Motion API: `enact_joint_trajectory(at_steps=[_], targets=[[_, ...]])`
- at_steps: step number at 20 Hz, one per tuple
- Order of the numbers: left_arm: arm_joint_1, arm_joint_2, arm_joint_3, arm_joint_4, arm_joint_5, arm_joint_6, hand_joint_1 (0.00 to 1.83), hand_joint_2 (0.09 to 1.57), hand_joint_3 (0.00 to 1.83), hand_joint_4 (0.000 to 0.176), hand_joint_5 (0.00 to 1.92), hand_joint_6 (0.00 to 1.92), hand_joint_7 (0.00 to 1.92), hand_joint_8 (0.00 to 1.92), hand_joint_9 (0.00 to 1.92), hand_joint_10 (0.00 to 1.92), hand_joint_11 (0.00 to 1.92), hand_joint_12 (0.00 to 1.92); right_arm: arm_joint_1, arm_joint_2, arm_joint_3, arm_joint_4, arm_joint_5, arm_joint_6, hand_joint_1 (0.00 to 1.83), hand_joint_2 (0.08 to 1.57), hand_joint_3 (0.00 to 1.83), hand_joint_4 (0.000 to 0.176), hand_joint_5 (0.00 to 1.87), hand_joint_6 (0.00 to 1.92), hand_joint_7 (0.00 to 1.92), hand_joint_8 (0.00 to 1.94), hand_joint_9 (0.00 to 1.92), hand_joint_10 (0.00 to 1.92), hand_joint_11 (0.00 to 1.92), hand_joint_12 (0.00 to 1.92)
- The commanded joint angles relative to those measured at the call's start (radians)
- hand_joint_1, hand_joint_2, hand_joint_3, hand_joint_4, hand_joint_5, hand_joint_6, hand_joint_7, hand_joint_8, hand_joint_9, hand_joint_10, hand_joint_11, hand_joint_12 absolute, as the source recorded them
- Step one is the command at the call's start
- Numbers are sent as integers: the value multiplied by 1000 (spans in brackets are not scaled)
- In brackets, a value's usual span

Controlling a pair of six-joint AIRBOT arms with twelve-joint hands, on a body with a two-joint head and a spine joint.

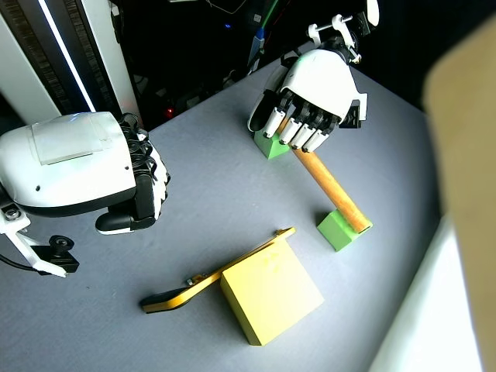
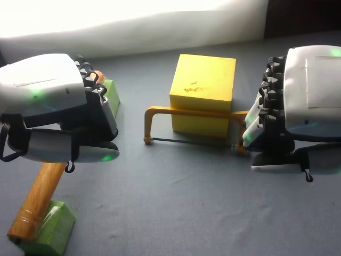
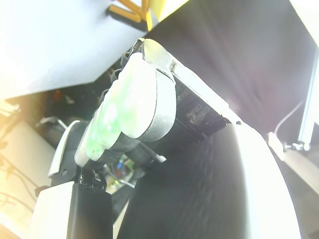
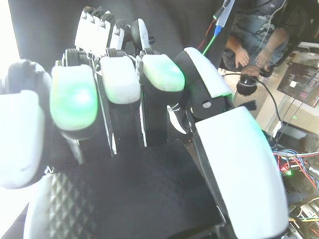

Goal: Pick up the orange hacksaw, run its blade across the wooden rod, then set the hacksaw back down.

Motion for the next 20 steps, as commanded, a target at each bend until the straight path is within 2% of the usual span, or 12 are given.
enact_joint_trajectory(at_steps=[1, 2, 3, 7, 9, 11, 13, 15, 18, 20], targets=[[-5, 5, 2, -67, -83, 1, 81, 1092, 113, 0, 0, 15, 0, 21, 0, 38, 0, 149, 6, 6, -3, 62, 67, -2, 316, 890, 132, 0, 72, 39, 101, 40, 104, 87, 0, 749], [-5, 4, 4, -71, -86, 1, 81, 1092, 113, 0, 0, 15, 0, 21, 0, 38, 0, 149, 6, 6, -3, 62, 67, -1, 316, 890, 132, 0, 72, 39, 101, 40, 104, 87, 0, 749], [-5, 1, 11, -75, -91, 1, 49, 1146, 5, 0, 0, 0, 0, 0, 7, 1, 0, 127, 6, 7, -3, 63, 67, 13, 298, 951, 16, 0, 59, 2, 106, 3, 125, 15, 0, 711], [-17, 2, 21, -138, -78, 1, 47, 1156, 1, 0, 0, 0, 4, 1, 19, 5, 0, 230, 8, 8, -7, 63, 65, 14, 287, 960, 5, 0, 94, 12, 129, 4, 144, 9, 0, 749], [-17, 4, 31, -141, -79, -1, 53, 1146, 0, 0, 0, 0, 30, 5, 48, 8, 0, 317, 7, 13, -12, 63, 62, 23, 284, 966, 4, 0, 107, 7, 135, 3, 154, 7, 0, 786], [-17, 7, 43, -138, -79, -4, 48, 1152, 0, 0, 0, 0, 22, 6, 26, 5, 0, 218, 11, 25, -13, 84, 49, 120, 277, 975, 5, 0, 98, 1, 140, 2, 166, 8, 0, 771], [-19, 13, 49, -106, -93, -14, 38, 1150, 0, 0, 0, 0, 20, 0, 17, 0, 0, 180, 17, 49, -31, 153, 6, 142, 255, 982, 5, 0, 100, 0, 150, 2, 180, 8, 0, 804], [-13, 24, 46, -69, -106, -37, 71, 1150, 0, 0, 0, 0, 11, 0, 11, 0, 0, 151, 14, 90, -65, 302, -65, 146, 293, 989, 6, 0, 113, 5, 161, 5, 185, 8, 0, 805], [-12, 31, 42, -37, -106, -62, 109, 1144, 0, 0, 14, 3, 12, 1, 29, 2, 0, 305, 19, 135, -81, 381, -137, 236, 407, 987, 1, 0, 136, 5, 178, 3, 201, 6, 0, 866], [-11, 44, 36, -4, -102, -62, 114, 1147, 1, 0, 24, 3, 20, 2, 44, 4, 0, 363, 17, 153, -85, 470, -184, 248, 494, 983, 0, 0, 155, 7, 186, 3, 212, 7, 0, 910]])
